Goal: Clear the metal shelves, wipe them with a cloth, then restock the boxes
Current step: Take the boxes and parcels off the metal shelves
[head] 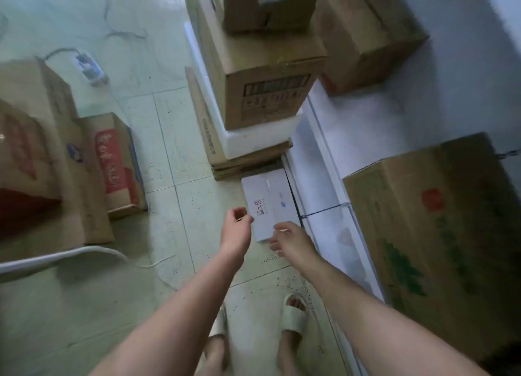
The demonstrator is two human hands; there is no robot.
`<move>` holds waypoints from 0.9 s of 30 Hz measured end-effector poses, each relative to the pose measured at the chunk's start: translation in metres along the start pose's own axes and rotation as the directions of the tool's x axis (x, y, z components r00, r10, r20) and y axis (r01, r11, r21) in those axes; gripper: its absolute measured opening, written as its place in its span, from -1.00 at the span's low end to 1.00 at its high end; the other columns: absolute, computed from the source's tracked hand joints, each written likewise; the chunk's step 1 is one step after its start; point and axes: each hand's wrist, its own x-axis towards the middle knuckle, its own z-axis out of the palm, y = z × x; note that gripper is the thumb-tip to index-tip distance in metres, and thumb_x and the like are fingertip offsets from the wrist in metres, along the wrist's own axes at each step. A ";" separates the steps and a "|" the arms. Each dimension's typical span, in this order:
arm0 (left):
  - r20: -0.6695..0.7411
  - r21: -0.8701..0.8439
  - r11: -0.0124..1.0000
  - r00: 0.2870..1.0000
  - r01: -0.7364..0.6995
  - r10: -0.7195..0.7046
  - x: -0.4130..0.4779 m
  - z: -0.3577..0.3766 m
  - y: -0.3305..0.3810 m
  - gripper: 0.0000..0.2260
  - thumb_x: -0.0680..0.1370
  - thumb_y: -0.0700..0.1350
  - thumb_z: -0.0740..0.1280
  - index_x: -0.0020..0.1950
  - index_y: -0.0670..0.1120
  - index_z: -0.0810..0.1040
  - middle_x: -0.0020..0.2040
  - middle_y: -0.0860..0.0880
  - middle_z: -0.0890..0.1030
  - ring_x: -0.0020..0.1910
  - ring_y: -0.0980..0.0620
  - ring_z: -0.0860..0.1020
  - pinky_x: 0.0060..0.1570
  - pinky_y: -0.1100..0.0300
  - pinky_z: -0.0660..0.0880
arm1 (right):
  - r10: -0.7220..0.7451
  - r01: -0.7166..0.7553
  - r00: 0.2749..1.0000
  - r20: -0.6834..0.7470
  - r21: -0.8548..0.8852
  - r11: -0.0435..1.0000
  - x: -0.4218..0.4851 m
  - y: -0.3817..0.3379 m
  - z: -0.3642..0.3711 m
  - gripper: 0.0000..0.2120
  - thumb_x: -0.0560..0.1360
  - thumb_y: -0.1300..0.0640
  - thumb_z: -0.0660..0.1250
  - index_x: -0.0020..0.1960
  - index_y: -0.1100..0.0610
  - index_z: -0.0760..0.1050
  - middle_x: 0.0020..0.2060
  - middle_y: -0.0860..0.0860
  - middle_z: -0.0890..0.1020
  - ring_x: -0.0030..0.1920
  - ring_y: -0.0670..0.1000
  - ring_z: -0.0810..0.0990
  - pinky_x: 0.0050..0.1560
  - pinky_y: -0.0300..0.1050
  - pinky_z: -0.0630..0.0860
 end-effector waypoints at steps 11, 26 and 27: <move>-0.337 -0.244 0.781 0.806 -0.574 0.487 -0.352 -0.158 0.206 -0.82 0.61 -0.30 0.25 0.09 -0.10 0.59 0.00 -0.01 0.66 0.03 0.10 0.63 -0.03 0.28 0.49 | -0.633 0.617 0.772 0.050 0.177 0.767 -0.360 -0.216 -0.026 -0.85 0.67 0.16 0.23 0.13 0.08 0.58 -0.15 0.05 0.73 -0.12 0.04 0.72 -0.03 0.01 0.66; -0.939 -0.172 0.578 0.310 -0.798 0.147 -0.577 -0.297 0.036 -0.80 0.63 -0.35 0.21 0.04 -0.14 0.60 -0.06 -0.05 0.68 -0.07 -0.01 0.64 -0.03 0.19 0.52 | -0.739 0.723 0.322 0.592 0.350 0.595 -0.527 -0.209 0.079 -0.83 0.61 0.34 0.29 -0.01 0.18 0.64 -0.26 0.15 0.71 -0.23 0.14 0.65 -0.17 -0.05 0.55; -0.955 -0.139 0.585 0.264 -0.799 0.132 -0.596 -0.306 0.020 -0.80 0.62 -0.36 0.21 0.04 -0.16 0.60 -0.06 -0.08 0.67 -0.09 0.00 0.64 -0.03 0.16 0.53 | -0.721 0.703 0.288 0.631 0.372 0.606 -0.543 -0.203 0.092 -0.83 0.61 0.35 0.29 -0.02 0.19 0.63 -0.26 0.17 0.71 -0.25 0.14 0.63 -0.21 -0.06 0.54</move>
